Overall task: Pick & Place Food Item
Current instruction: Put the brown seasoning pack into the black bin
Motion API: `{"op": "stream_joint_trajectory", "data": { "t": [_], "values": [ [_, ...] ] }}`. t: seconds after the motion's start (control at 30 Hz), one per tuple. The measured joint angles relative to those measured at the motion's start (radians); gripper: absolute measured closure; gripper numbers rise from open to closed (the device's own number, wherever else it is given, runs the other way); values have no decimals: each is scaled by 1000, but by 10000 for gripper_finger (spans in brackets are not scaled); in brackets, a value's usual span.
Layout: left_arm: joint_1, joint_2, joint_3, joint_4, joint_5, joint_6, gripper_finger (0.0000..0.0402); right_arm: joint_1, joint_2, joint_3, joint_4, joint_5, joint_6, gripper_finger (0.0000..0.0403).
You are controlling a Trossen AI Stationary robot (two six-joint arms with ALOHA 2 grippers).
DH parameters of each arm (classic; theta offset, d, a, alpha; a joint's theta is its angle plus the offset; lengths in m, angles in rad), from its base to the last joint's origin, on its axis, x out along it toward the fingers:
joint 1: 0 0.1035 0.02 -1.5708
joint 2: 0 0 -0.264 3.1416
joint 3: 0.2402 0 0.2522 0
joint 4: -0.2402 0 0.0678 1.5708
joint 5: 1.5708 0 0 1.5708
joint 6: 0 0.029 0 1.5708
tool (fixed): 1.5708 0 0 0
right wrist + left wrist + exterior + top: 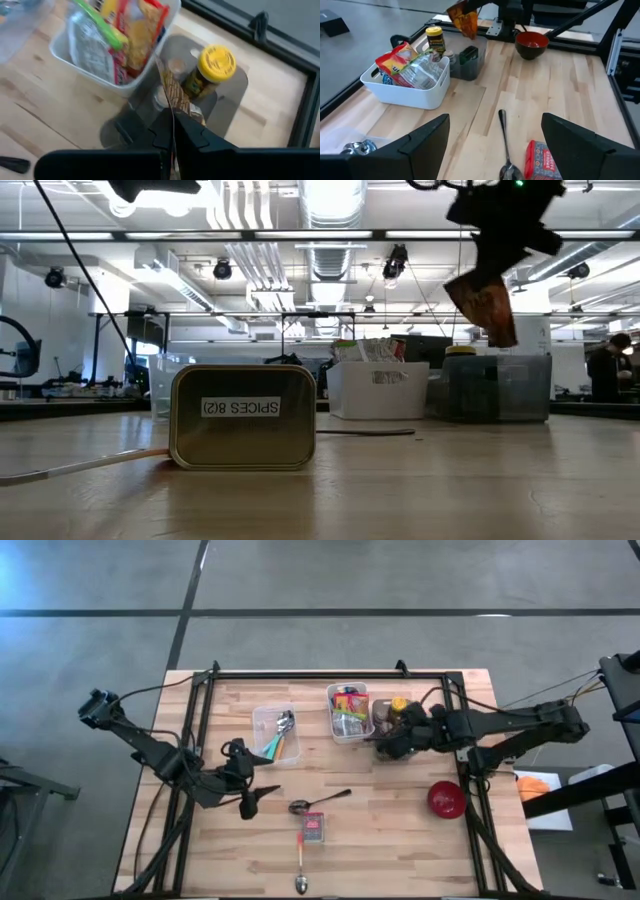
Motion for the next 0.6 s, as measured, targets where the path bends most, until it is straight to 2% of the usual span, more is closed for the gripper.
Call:
{"op": "stream_joint_trajectory", "data": {
  "t": [0.2, 0.37, 0.6],
  "values": [
    [0, 0, 0, -14, 0, -4, 82, 0, -92, -120, 88, 10, 37, 395],
    [0, 0, 0, -21, 0, -8, 82, 0, -121, -166, 120, 22, 43, 395],
    [0, 0, 0, -34, 0, -8, 82, 0, -137, -139, 125, 34, 3, 395]
  ]
}}
